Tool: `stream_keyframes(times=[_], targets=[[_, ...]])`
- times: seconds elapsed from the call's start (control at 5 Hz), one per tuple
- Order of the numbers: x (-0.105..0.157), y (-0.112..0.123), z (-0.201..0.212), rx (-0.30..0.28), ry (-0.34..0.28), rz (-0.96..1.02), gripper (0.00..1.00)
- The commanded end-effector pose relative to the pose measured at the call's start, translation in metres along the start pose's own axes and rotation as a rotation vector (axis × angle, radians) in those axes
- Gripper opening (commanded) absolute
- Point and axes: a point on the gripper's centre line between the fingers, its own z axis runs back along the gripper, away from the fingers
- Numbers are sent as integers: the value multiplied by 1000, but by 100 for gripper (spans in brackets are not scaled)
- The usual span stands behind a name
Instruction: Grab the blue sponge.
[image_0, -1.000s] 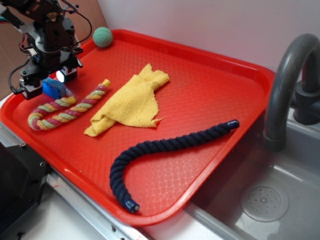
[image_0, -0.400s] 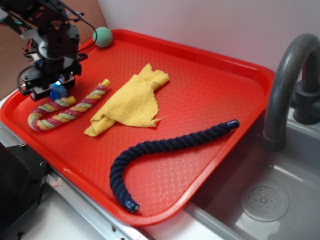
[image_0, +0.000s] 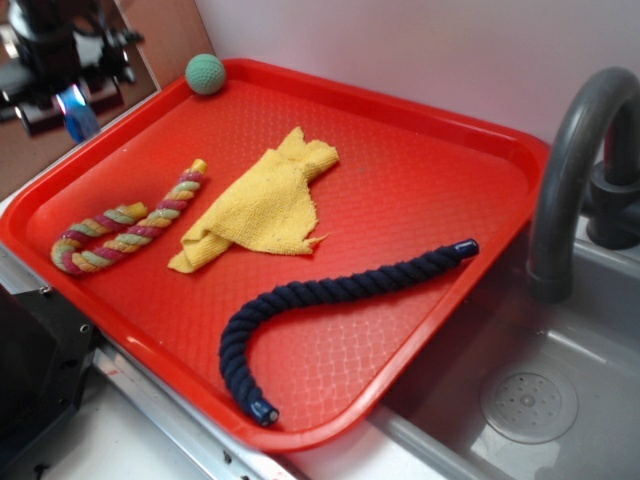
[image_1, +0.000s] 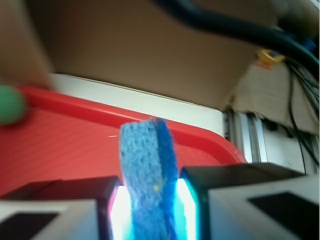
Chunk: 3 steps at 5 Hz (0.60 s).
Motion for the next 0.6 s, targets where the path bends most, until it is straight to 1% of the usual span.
stream_keyframes(times=[0.0, 0.2, 0.4], targets=[[4, -9, 76, -278, 152, -396, 0], [-3, -16, 100, -383, 133, -583, 0], [-17, -17, 112, -470, 128, -654, 0]])
